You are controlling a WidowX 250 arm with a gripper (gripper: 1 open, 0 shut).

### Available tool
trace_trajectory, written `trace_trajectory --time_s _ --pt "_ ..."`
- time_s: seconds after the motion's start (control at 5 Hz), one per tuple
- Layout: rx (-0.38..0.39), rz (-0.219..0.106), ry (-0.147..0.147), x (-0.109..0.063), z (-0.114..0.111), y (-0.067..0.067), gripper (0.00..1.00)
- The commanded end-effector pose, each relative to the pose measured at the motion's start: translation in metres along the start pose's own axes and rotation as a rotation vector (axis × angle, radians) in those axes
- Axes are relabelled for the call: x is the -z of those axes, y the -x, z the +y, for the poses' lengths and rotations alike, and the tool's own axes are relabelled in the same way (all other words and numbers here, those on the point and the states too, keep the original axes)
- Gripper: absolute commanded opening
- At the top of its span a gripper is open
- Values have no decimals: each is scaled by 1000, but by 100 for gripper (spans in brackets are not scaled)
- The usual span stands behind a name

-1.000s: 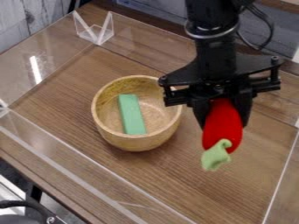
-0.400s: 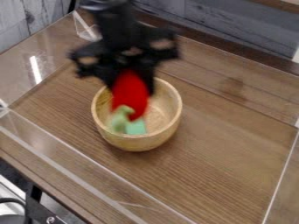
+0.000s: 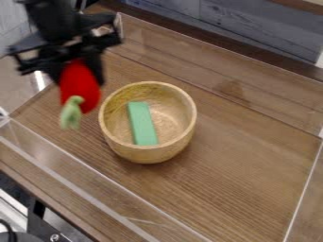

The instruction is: Move the red object to the left side of the table

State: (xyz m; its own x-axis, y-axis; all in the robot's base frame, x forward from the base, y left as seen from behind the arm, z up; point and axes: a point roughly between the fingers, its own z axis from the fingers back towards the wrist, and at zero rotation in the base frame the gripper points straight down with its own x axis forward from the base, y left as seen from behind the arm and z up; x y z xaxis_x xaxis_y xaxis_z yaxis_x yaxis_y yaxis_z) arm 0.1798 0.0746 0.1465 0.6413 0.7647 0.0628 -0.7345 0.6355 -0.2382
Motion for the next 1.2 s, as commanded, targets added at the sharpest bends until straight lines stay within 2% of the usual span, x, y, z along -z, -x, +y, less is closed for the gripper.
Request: trace_trajectory --time_s 0.0,0.2,0.6,1.0 --pt "-96 -66 -28 -4 11 -18 0" --pt "-186 -93 -69 3 17 -25 0" --pt "-165 -101 -125 20 41 -44 0" --pt "-152 -90 -176 23 37 -41 0"
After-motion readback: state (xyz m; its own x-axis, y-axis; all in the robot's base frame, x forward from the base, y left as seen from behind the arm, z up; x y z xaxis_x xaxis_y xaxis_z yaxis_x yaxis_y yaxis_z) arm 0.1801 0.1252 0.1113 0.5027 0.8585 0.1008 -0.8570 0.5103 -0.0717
